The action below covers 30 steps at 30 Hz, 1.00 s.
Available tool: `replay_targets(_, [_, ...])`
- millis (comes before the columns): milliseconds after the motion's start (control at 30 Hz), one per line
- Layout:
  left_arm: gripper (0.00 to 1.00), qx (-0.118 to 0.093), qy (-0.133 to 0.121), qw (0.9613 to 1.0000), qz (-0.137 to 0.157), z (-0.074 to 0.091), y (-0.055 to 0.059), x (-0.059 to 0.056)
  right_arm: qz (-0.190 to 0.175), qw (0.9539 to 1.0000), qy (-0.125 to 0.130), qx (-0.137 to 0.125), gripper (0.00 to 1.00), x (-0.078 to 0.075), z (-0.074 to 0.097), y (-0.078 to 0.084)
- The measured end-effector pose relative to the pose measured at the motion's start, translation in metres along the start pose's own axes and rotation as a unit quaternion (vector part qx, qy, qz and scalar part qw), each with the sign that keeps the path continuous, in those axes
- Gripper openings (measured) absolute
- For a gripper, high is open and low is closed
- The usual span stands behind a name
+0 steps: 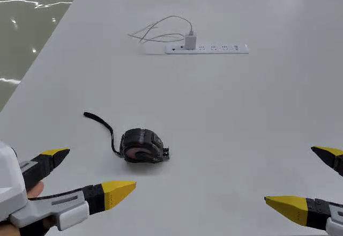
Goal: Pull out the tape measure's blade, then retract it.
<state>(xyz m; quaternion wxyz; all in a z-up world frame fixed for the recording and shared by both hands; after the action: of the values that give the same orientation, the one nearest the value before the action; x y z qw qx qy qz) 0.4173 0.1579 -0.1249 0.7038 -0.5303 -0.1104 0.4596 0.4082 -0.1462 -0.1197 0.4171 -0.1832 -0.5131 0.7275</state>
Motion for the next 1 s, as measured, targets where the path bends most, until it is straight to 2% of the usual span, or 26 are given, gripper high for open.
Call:
replay_targets(267, [0.99,-0.008,0.013,0.9998,0.01,-0.0013,-0.0023,-0.0043,0.003,1.0,-0.003,-0.006,0.96,0.0008,0.0002,-0.002])
replay_targets(600, [0.99,-0.009,0.004,1.0,-0.002,-0.0047,-0.004,-0.0022,0.006,0.9999,-0.004,-0.013,0.96,0.0007,-0.0019,-0.0053])
replay_targets(1000, [0.99,-0.005,-0.006,1.0,0.003,-0.005,-0.001,0.0016,0.002,0.9999,-0.005,-0.014,0.95,-0.0007,-0.002,-0.0045])
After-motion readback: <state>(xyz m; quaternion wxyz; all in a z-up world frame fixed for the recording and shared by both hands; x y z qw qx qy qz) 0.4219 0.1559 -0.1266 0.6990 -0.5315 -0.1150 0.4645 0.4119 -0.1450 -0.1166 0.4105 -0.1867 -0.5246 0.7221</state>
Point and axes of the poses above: the centre of the closed fingertips' face, and the gripper's own axes: z roughly backward along the fingers, x roughly to its left, y roughly out of its underside, the point moved 2 cm from there along z, roughly backward along the fingers, and after that the axes turned 5 degrees about y, right-handed, at the moved point
